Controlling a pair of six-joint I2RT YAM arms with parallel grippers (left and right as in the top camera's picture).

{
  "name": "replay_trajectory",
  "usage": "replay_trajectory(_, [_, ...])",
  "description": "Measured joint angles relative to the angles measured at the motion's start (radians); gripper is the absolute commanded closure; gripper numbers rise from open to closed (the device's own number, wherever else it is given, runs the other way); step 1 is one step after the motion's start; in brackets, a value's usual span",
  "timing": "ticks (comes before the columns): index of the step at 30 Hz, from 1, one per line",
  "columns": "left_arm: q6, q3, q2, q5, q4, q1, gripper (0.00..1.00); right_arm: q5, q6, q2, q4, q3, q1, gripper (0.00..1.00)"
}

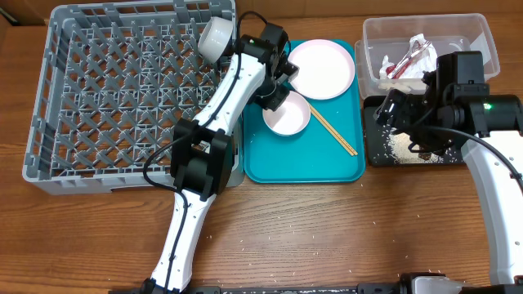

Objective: Sort waste into correct bins and load items into the dishwasher
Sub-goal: 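Place the pink-rimmed bowl upright in the dish rack with the left gripper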

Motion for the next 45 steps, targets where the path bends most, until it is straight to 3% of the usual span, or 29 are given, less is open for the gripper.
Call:
replay_trajectory(11, [-0.143,0.528,-0.021,-0.153,-0.322,0.013,0.96,0.0,0.0,0.0,0.0,0.0,0.0,0.0])
replay_trajectory(15, [-0.264,0.667,-0.071,-0.338,-0.408,0.024,0.96,0.0,0.0,0.0,0.0,0.0,0.0,0.0])
replay_trajectory(20, [-0.429,0.694,-0.144,-0.672,-0.409,0.026,0.96,0.0,0.0,0.0,0.0,0.0,0.0,0.0])
replay_trajectory(25, [-0.546,0.586,-0.147,-0.969,-0.409,0.024,0.96,0.0,-0.001,0.0,0.0,0.0,0.0,0.0])
replay_trajectory(34, [-0.718,0.16,-0.138,-1.238,-0.412,0.006,0.96,0.0,0.0,0.0,0.0,0.0,0.0,0.0])
replay_trajectory(45, [-0.894,-0.082,-0.138,-1.371,-0.412,-0.002,0.96,0.0,0.0,0.0,0.0,0.0,0.0,0.0])
